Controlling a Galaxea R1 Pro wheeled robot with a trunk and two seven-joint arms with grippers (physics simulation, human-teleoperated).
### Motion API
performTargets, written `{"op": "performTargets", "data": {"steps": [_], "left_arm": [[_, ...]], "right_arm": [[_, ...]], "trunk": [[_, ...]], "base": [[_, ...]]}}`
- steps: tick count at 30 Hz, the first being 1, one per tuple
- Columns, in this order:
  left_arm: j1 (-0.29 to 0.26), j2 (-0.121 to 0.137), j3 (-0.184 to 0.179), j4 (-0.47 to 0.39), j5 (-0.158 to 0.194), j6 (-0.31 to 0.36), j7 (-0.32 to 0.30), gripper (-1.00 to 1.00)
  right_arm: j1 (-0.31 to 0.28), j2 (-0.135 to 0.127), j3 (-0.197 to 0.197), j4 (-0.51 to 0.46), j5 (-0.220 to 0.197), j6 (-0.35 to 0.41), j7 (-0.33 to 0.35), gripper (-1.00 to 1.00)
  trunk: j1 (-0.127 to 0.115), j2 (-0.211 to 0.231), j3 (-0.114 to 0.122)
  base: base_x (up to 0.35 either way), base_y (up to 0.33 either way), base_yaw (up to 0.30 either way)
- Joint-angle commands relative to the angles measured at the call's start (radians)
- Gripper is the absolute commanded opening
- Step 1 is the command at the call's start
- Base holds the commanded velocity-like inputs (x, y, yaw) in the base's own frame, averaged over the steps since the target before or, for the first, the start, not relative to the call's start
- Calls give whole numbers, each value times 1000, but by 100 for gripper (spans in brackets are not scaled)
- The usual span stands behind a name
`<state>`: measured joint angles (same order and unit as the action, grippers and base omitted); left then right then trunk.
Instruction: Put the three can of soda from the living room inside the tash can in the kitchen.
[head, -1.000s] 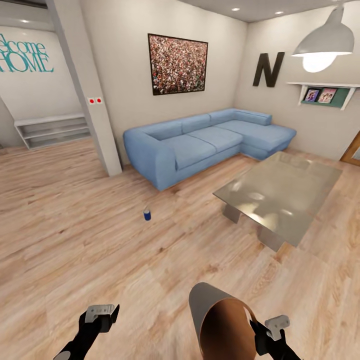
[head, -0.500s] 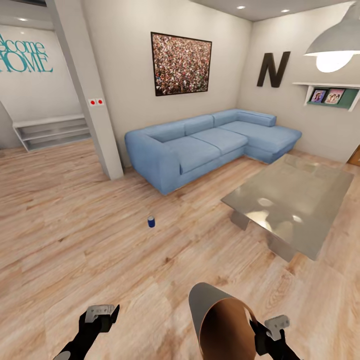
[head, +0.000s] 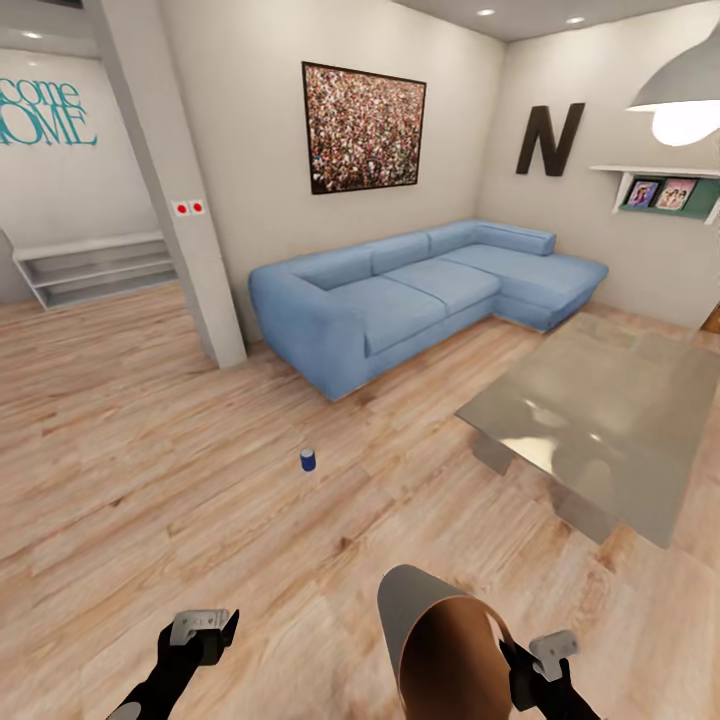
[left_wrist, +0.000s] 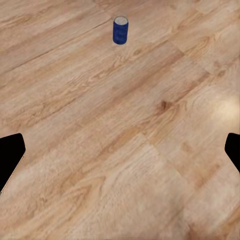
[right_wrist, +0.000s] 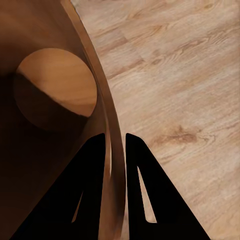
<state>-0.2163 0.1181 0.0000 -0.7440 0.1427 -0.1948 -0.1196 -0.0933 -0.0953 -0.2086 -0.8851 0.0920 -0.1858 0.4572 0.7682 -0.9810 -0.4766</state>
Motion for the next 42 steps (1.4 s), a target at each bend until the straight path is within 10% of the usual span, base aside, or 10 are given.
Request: {"op": "performTargets", "data": {"steps": [1,42], "left_arm": [[0,0,0,0,0,0,0,100],[0,0,1,-1,1,0,0,100]], "right_arm": [[0,0,0,-1,-8,0,6,-100],[0,0,0,-1,-8,0,6,-100]], "trunk": [[0,0,1],[0,0,35]], "base": [[276,180,-85],[276,180,-137]]}}
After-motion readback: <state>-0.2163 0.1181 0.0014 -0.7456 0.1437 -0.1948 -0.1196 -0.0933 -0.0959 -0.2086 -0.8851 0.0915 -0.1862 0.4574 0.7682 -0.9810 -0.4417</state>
